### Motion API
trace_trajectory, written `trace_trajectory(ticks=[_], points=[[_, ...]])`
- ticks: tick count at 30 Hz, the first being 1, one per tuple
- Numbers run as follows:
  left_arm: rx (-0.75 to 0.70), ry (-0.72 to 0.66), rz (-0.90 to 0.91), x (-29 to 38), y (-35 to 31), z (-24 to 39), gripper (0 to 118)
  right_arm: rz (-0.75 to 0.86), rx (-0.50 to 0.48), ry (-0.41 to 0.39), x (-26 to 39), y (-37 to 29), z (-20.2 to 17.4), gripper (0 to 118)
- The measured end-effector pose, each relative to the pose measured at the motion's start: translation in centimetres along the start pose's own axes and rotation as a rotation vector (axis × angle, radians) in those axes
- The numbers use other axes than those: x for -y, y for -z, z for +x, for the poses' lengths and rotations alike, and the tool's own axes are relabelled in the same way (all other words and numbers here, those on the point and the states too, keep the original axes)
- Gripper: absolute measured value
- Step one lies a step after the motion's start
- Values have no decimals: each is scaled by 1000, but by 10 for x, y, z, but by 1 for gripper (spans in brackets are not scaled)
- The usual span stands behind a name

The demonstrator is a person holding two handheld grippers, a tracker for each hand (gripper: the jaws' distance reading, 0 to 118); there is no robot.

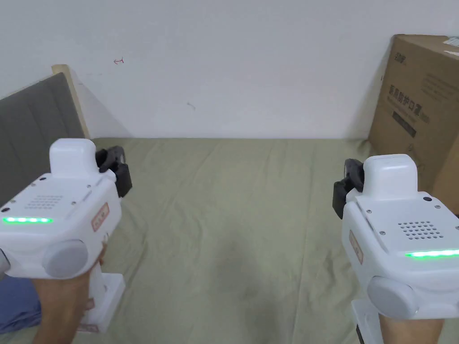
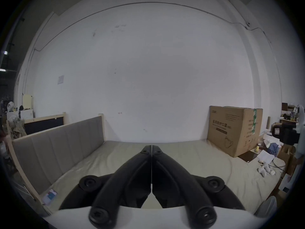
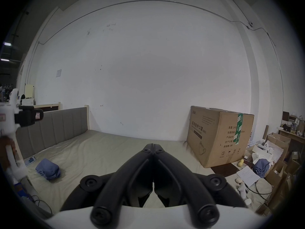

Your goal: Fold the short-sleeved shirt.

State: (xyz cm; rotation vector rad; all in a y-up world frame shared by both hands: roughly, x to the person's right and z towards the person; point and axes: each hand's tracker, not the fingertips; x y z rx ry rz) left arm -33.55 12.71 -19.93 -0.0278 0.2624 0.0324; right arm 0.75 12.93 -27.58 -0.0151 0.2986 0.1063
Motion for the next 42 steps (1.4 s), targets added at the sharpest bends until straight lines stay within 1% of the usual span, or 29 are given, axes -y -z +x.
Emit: trace_trajectory(ticks=[2,8,17,27,42], points=[[60,-45,-7,10,3,8,0,3,5,-4,1,-3,1,0],[77,-76,-10,23,3,29,0,1,8,12,7,-8,4,0],[88,-49,-6,26,2,38,0,-5,15,25,14,-10,6,0],[92,-49,-10,28,1,38,0,-2,23,35,15,-9,9,0],[94,-28,-12,28,2,36,0,2,24,22,12,-9,9,0]])
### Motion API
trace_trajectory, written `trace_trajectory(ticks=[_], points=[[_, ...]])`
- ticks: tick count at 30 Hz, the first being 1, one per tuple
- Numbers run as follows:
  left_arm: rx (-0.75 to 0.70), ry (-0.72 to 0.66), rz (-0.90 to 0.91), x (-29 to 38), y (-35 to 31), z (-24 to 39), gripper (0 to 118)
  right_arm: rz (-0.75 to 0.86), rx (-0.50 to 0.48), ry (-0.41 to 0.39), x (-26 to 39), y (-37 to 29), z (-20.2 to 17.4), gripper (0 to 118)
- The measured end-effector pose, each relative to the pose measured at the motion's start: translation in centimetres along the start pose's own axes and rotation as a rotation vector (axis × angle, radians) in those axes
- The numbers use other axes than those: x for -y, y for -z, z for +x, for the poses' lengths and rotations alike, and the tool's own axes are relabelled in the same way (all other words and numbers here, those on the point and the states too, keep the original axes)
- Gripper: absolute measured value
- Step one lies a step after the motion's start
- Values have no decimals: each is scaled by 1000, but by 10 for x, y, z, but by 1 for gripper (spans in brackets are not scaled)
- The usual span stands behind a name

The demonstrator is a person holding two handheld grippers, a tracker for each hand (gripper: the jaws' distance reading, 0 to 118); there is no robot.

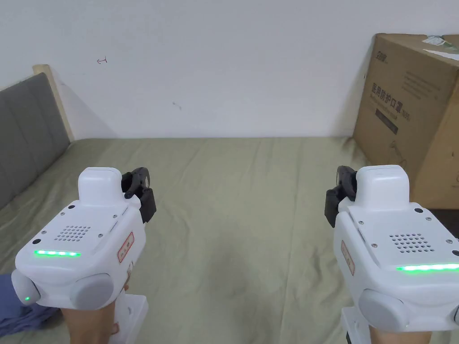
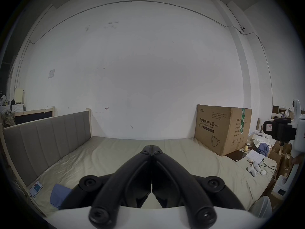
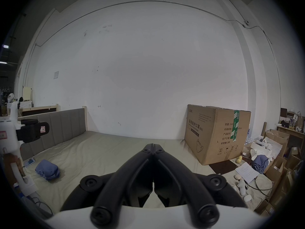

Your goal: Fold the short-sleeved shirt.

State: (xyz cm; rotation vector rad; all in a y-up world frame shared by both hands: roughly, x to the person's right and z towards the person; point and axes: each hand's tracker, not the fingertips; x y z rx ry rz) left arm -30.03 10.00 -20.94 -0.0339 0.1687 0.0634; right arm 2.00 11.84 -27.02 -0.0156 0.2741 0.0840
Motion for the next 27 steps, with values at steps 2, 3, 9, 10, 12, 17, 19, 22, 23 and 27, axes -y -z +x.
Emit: trace_trajectory(ticks=[2,3,9,10,12,17,19,22,23,27], points=[[1,-1,1,0,0,0,0,1,1,-1,0,0,0,0],[2,1,1,0,0,0,0,2,2,-2,0,0,0,0],[6,1,-2,0,0,-2,0,-1,0,-1,0,0,0,0],[4,2,-2,0,0,-2,0,-1,-3,0,0,0,0,0],[4,3,-3,0,0,-3,0,-1,-1,0,-1,0,-1,0],[2,7,-6,0,-1,-5,0,-1,-2,0,-1,0,-2,0],[1,3,-8,1,-1,-5,0,-1,-1,0,-1,0,-2,0],[-3,2,-8,2,-1,-6,0,-2,0,0,0,0,-2,0],[-5,3,-7,2,-1,-6,0,-5,1,-3,0,0,-2,0],[-27,19,-5,2,-2,-6,1,-9,7,0,0,1,-2,0]])
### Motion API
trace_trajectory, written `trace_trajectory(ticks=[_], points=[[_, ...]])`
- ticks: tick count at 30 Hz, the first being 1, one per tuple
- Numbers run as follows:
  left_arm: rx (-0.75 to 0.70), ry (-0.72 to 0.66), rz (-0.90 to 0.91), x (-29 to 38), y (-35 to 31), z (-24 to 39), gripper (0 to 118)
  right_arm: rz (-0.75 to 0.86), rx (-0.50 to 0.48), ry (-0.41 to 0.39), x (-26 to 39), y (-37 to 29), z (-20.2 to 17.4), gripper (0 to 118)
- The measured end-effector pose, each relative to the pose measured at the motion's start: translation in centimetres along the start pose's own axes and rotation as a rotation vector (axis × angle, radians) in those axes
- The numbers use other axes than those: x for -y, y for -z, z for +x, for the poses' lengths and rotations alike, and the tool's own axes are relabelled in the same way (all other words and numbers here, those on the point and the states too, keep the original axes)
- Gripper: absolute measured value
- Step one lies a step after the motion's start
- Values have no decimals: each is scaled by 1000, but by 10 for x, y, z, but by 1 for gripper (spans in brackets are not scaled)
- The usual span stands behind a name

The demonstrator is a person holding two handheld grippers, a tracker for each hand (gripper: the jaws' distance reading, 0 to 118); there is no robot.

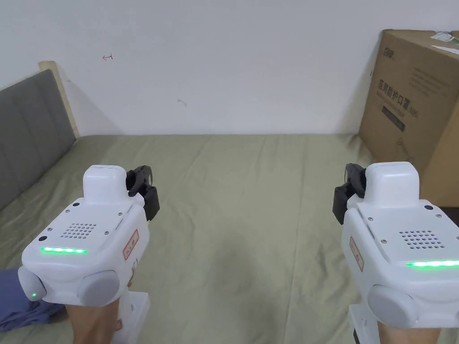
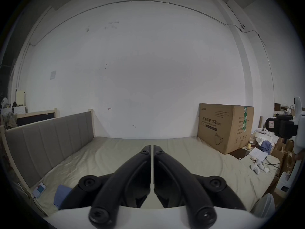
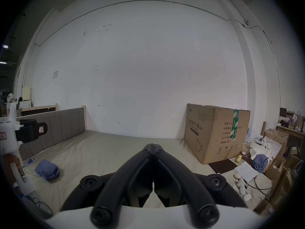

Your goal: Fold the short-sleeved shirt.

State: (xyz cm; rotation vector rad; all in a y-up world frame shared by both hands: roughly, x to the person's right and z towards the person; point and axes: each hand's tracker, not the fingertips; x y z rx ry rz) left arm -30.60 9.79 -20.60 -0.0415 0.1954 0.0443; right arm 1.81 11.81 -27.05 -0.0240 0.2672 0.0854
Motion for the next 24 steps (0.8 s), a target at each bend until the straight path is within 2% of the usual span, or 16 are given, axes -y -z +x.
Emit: trace_trajectory(ticks=[1,2,3,4,5,6,8,9,10,11,24], points=[[-13,12,4,0,-1,1,4,0,1,0,0,0,0,0],[-21,22,3,0,-1,1,14,-3,3,1,0,0,0,2],[-26,28,4,0,-2,1,32,-4,5,3,1,0,0,15],[-30,29,1,0,-1,1,57,-4,6,5,1,0,1,32],[-37,29,-10,0,0,1,88,-7,5,7,1,0,1,55],[-39,21,-19,0,0,0,103,-10,4,10,1,0,1,69],[-30,3,-21,2,1,-2,118,-16,8,12,2,1,1,103],[-9,-15,-26,2,0,-4,118,-19,13,14,2,2,1,114],[2,-24,-23,2,0,-4,118,-21,15,15,3,2,1,117],[-1,-25,-24,2,-1,-4,118,29,6,19,2,-1,1,118],[-34,9,15,0,-6,-2,118,-6,-1,26,1,-3,-2,118]])
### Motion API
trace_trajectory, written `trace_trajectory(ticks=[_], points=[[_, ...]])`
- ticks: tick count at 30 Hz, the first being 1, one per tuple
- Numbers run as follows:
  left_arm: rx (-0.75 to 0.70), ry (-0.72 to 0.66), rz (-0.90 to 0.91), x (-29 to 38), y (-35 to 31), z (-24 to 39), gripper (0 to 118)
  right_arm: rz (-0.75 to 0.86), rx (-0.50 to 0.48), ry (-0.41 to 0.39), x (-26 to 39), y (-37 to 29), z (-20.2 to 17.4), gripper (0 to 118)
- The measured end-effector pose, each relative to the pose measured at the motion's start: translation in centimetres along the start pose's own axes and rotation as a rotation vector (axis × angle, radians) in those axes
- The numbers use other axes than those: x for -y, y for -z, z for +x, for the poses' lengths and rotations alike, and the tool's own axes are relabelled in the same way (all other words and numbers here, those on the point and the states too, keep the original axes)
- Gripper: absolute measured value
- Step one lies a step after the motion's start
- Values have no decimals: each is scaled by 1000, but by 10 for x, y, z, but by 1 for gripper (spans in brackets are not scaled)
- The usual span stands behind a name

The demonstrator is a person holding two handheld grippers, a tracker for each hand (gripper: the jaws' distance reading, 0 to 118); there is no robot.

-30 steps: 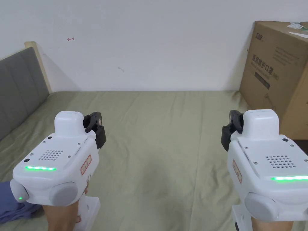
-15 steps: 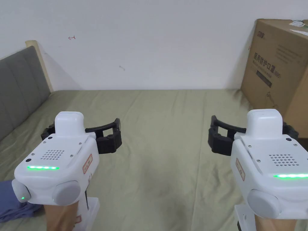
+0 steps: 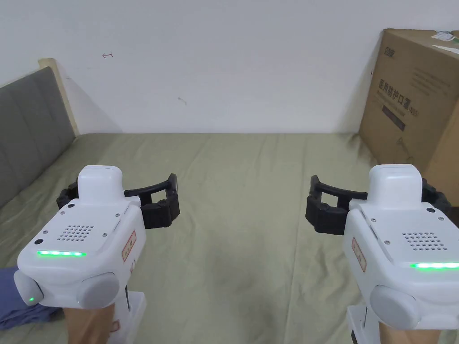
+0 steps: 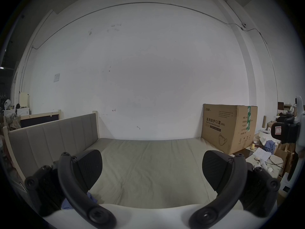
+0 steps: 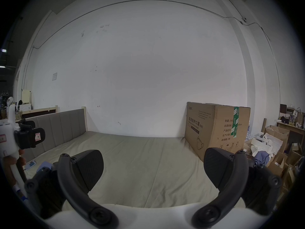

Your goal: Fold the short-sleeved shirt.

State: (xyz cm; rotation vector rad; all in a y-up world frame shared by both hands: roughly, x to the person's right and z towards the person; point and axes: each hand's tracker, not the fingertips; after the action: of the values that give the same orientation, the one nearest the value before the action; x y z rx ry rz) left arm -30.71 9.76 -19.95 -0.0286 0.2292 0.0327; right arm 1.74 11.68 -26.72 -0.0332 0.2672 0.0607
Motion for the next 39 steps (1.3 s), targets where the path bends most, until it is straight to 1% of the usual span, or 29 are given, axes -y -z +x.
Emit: trace_trajectory(ticks=[20,39], points=[[-9,3,6,-3,-4,-3,118,2,-4,-16,-1,2,-3,118],[-4,15,9,-3,-6,-6,118,24,4,-10,-3,-1,-2,118]])
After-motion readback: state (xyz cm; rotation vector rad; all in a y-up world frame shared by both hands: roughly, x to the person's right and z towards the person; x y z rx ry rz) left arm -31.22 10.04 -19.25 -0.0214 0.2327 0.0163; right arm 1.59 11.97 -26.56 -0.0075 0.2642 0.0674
